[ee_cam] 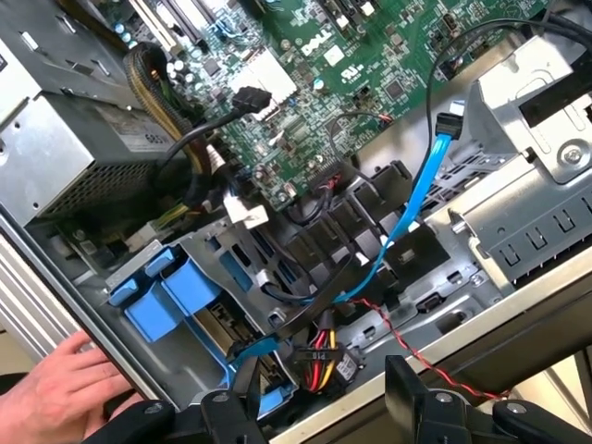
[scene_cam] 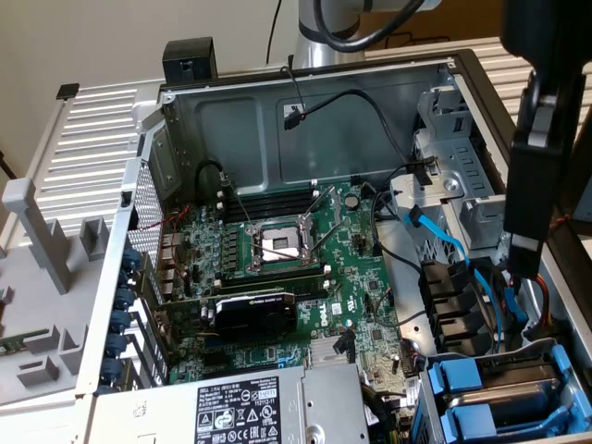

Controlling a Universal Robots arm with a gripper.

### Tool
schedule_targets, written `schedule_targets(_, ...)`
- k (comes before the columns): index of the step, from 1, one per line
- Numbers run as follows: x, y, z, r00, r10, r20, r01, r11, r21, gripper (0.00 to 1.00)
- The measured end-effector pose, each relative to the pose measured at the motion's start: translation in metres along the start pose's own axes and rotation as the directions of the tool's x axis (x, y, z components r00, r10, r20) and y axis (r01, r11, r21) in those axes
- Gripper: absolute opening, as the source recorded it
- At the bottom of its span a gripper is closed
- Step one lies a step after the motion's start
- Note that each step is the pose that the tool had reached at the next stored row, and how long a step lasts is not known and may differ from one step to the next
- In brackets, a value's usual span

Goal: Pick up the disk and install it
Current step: 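Insert the first disk wire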

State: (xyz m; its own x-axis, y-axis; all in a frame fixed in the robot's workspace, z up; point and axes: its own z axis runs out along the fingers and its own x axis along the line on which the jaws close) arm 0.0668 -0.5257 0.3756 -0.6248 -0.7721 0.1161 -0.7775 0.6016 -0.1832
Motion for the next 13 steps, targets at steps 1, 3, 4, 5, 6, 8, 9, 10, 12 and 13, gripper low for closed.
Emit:
schedule_targets(1, 0.0009, -0.0006, 0.0003, 1.0, 0.001, -0.0006, -0.001, 1.0, -0.0006, 0.65)
schedule_targets(3, 0.0012, -0.0009, 0.0004, 1.0, 0.003, -0.0014, -0.003, 1.0, -0.0014, 0.65)
schedule_targets(4, 0.0014, -0.0012, 0.0004, 1.0, 0.003, -0.0016, -0.003, 1.0, -0.0014, 0.65)
schedule_targets(5, 0.0019, -0.0016, 0.0006, 1.0, 0.003, -0.0015, -0.003, 1.0, -0.0017, 0.65)
schedule_targets(6, 0.0027, -0.0024, 0.0008, 1.0, 0.003, -0.0012, -0.004, 1.0, -0.0021, 0.65)
schedule_targets(8, 0.0054, -0.0043, 0.0017, 1.0, 0.006, -0.0005, -0.006, 1.0, -0.0032, 0.65)
schedule_targets(9, 0.0067, -0.0054, 0.0024, 1.0, 0.007, 0.0001, -0.007, 1.0, -0.004, 0.65)
schedule_targets(10, 0.0077, -0.006, 0.0033, 1.0, 0.009, 0.0006, -0.009, 1.0, -0.0049, 0.65)
schedule_targets(12, 0.0075, -0.0056, 0.0064, 0.9999, 0.014, 0.0016, -0.014, 0.9999, -0.0071, 0.65)
schedule_targets(13, 0.0073, -0.0053, 0.0082, 0.9999, 0.016, 0.0018, -0.016, 0.9998, -0.0081, 0.65)
